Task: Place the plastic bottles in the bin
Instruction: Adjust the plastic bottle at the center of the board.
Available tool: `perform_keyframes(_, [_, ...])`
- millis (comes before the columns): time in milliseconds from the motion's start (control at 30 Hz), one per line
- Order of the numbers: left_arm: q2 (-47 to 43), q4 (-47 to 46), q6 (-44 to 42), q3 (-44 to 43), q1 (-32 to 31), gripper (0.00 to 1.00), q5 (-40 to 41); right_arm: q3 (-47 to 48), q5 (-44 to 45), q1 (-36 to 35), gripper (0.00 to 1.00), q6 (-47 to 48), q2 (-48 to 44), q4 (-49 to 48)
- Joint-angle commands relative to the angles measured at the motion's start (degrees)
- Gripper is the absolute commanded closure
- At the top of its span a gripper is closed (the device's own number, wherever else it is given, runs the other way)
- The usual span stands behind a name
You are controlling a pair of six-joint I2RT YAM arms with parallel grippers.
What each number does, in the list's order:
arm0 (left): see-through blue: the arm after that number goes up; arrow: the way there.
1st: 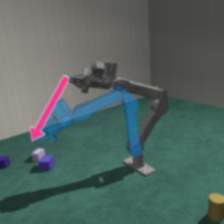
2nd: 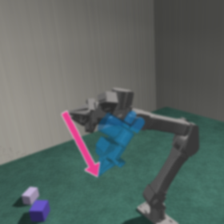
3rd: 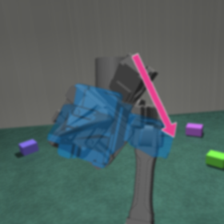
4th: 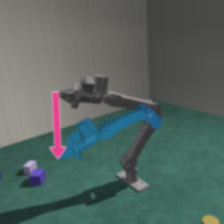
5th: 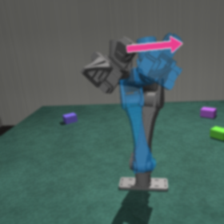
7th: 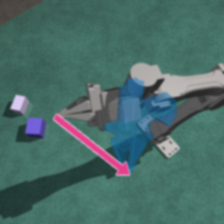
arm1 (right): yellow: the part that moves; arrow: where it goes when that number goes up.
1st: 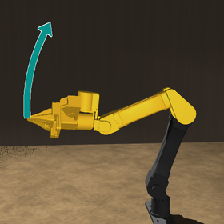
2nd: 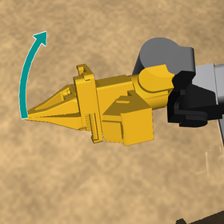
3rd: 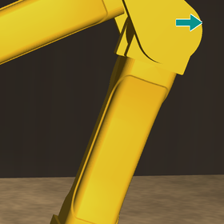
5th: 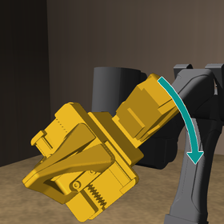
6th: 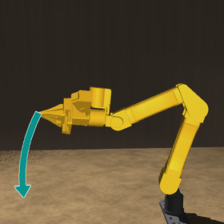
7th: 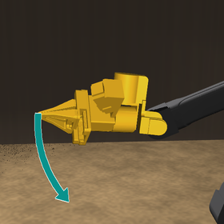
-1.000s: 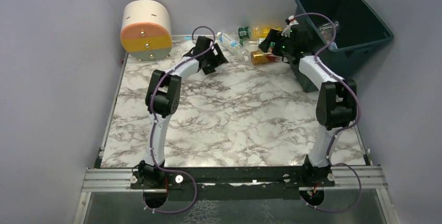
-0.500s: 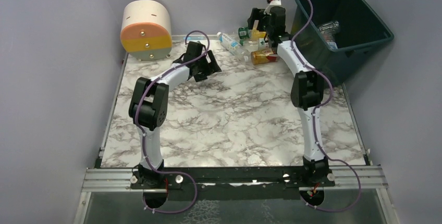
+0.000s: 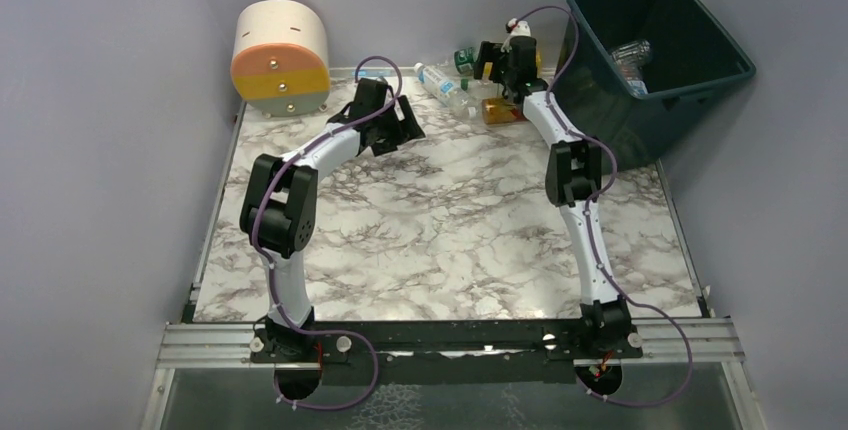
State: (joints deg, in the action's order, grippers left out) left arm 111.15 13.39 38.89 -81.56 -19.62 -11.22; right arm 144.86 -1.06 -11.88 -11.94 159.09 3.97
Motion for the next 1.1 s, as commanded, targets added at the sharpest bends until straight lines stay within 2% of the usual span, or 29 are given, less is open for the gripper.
perform_keyframes(0, [-1.79, -0.3, -0.43, 0.36, -0.32, 0.16, -1.51, -2.6, -4.0, 1.6, 0.01, -4.62, -1.89, 6.74])
perform_keyframes(100, [-1.65, -1.51, 0.15, 1.06, -0.53, 0.16, -1.71, -5.49, -6.25, 1.61, 0.0, -5.81, -4.46, 10.02])
perform_keyframes(467, [-1.95, -5.05, 2.03, 3.5, -1.54, 0.17, -2.85, -37.27, -10.34, 0.19, 0.05, -5.47, -22.81, 8.36])
perform_keyframes(633, [-1.86, -5.93, 2.06, 3.79, -1.95, 0.17, -3.19, -53.67, -8.14, -3.7, 0.06, -2.54, -36.25, 5.29])
perform_keyframes(700, [-2.15, -6.19, 1.91, 3.86, -1.94, 0.17, -3.1, -56.83, -7.29, -3.84, 0.06, -2.75, -42.92, 3.82])
perform_keyframes(767, [-2.33, -6.2, 1.82, 3.85, -2.0, 0.17, -3.0, -53.91, -5.56, -3.85, 0.05, -1.84, -45.07, 5.12])
perform_keyframes(833, [-2.57, -5.89, 1.89, 3.83, -1.92, 0.17, -3.14, -46.4, -3.84, -3.85, 0.03, -0.32, -43.79, 7.36])
perform_keyframes(967, [-4.97, -5.25, 1.67, 5.42, -2.0, 0.17, -3.1, -29.6, -1.67, -3.85, 0.02, 0.85, -34.59, 9.62])
perform_keyframes(1067, [-7.19, -4.21, 1.13, 6.41, -1.94, 0.16, -3.01, -20.4, 0.39, -3.25, 0.0, 0.65, -26.25, 6.11])
